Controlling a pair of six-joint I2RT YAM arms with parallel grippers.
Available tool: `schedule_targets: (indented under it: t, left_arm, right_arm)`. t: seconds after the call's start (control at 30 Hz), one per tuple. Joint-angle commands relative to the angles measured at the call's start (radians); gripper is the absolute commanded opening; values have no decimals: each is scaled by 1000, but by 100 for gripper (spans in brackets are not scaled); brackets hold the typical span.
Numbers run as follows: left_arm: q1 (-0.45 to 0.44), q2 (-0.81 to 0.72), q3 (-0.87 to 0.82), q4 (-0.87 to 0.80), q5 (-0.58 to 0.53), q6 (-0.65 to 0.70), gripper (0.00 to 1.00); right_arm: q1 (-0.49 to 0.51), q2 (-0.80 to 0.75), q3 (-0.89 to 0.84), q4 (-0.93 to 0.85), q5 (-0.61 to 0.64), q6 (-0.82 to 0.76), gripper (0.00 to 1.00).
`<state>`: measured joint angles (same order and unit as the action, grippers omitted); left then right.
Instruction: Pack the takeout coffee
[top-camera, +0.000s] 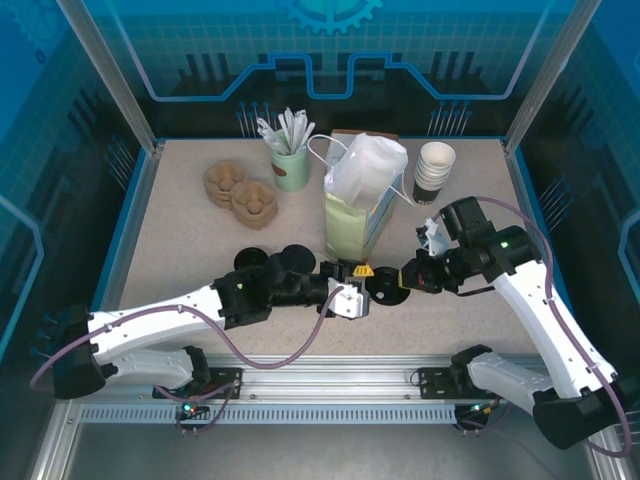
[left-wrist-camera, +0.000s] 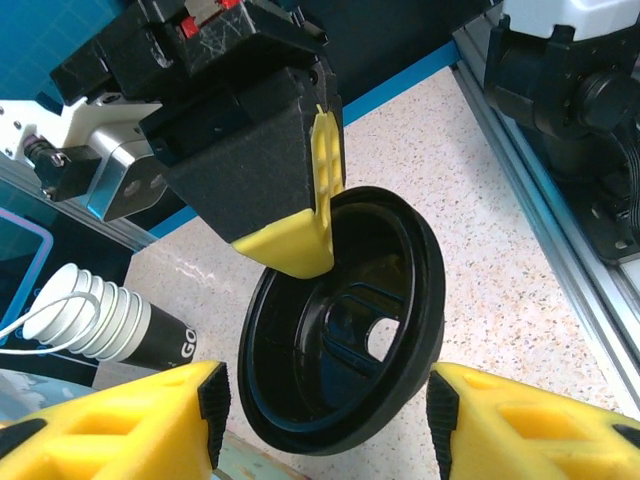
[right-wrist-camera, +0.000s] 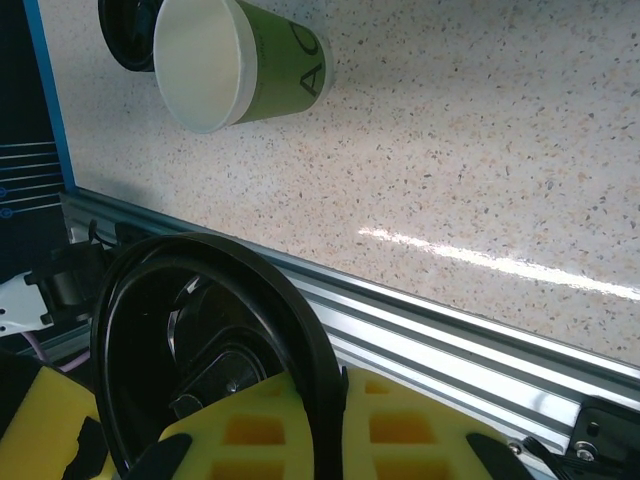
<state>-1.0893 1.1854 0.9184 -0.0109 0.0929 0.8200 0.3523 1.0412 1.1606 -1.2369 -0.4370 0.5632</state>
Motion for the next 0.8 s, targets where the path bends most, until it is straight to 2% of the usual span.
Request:
schedule_targets:
  t: [0.0,0.23,0.5,0.77]
  left_arm:
    - [-6,10,-17,15,-19,50,56]
    - [-5,18,-36,15,-35,73,54]
    - [-7,35,-28,31,-73,79,40]
    - [-12,55,-23,45,-90,94,31]
  right_arm:
    - [-17,6,-12,13,-39,-14,0]
    - [-18,13,-29,36,-56,-6,0]
    - [-18,13,-41,44,-63,-3,0]
    - [-18,14,-49,55,-73,0,0]
